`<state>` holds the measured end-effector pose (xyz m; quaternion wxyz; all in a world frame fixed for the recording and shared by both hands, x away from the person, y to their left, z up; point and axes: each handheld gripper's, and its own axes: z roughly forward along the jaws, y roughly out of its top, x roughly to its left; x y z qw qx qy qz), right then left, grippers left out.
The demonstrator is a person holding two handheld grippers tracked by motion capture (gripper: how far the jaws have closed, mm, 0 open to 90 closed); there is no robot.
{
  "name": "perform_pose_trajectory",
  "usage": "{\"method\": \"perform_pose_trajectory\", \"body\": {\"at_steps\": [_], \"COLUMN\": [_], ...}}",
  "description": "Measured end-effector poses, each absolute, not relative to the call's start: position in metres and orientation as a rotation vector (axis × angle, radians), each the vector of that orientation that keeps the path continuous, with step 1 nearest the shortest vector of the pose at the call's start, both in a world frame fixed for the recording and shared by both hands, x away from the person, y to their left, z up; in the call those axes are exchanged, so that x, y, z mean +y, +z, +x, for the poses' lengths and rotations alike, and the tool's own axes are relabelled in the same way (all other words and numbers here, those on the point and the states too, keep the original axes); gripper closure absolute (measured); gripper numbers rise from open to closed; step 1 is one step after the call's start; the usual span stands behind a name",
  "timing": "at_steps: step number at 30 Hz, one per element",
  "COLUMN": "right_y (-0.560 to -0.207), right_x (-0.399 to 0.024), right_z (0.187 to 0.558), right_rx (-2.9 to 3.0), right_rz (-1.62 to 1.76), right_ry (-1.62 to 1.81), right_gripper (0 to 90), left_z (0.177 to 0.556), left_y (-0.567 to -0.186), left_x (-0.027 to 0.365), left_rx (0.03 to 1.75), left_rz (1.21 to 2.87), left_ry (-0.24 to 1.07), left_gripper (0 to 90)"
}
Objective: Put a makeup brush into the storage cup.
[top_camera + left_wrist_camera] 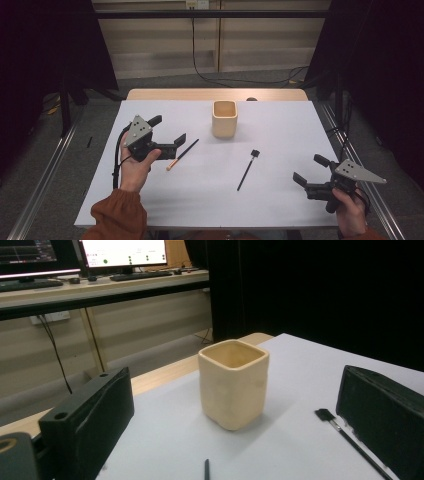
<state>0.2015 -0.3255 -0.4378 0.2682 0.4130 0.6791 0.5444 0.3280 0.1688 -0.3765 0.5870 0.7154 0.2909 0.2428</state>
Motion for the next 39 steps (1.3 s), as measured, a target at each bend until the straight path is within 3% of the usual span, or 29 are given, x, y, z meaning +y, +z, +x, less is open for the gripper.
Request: {"method": "perform_pose_trajectory", "body": {"at_steps": [28, 39], "right_y": [-0.438, -0.439], "right_x": [-0.326, -0.325], "right_z": [0.201, 0.202], "right_rx": [1.833, 1.838], "right_rz": [1.124, 1.127], "right_ry": [1.47, 1.468], "right_gripper": [0.0, 0.0], "left_z": [0.37, 0.375], "left_y": [-0.371, -0.36], "left_x": [0.161, 0.159], "left_rx": [0.803, 0.765], "left_rz": [1.777, 1.865], "left_ry": [0.585, 0.579], "left_gripper": [1.6, 2.2]}}
